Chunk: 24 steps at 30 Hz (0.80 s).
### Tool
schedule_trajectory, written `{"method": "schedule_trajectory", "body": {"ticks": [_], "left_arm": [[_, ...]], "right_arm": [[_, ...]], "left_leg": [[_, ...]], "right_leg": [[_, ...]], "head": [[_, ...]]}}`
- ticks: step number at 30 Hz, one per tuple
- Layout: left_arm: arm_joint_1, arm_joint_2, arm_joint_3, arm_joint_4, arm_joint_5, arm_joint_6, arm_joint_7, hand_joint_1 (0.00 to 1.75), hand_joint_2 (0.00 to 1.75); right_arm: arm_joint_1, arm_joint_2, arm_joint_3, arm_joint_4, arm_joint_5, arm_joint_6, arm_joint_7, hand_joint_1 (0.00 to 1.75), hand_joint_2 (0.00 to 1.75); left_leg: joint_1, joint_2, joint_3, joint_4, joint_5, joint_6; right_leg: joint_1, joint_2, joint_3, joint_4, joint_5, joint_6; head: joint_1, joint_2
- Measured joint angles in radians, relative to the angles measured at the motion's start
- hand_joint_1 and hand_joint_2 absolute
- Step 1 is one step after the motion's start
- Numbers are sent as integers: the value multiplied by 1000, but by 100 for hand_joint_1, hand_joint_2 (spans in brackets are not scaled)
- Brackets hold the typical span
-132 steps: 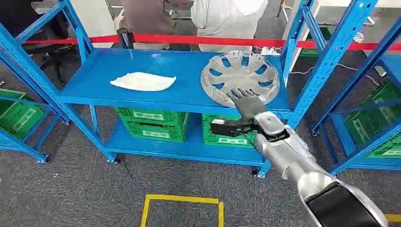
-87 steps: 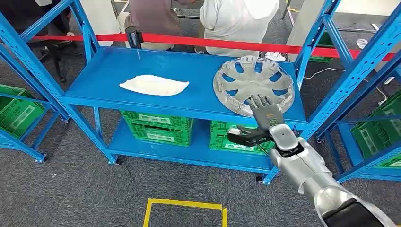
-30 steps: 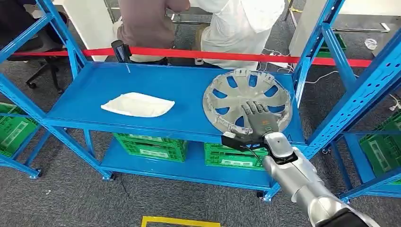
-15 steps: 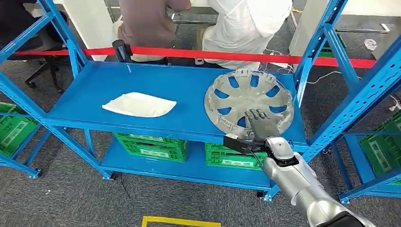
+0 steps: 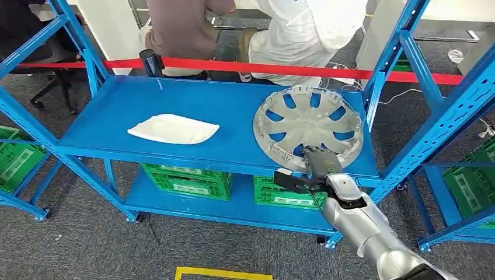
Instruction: Take the parts from the cabinet and place them on the table.
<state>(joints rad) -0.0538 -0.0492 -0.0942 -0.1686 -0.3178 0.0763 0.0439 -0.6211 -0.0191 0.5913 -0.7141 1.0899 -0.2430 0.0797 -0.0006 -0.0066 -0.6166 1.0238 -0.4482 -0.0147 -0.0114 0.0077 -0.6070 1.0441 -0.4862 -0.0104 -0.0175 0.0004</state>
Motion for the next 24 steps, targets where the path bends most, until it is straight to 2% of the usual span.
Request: {"method": "schedule_trajectory", "body": {"ticks": [14, 19, 24], "left_arm": [[0, 0, 1, 0, 1, 0, -3, 0, 0], [0, 0, 3, 0, 1, 0, -2, 0, 0], [1, 0, 8, 0, -8, 1, -2, 0, 0]], "right_arm": [[-7, 1, -3, -1, -13, 3, -7, 175, 175], [5, 1, -3, -6, -16, -26, -8, 175, 175], [16, 5, -3, -46, -34, -93, -52, 175, 175]], "left_leg": [[-1, 1, 1, 2, 4, 4], [-1, 1, 1, 2, 3, 4], [-1, 2, 0, 2, 4, 4]], "right_leg": [[-1, 0, 3, -1, 5, 5], [0, 0, 3, -1, 5, 5], [0, 3, 1, -1, 7, 4]], "head": [[0, 0], [0, 0], [0, 0]]}}
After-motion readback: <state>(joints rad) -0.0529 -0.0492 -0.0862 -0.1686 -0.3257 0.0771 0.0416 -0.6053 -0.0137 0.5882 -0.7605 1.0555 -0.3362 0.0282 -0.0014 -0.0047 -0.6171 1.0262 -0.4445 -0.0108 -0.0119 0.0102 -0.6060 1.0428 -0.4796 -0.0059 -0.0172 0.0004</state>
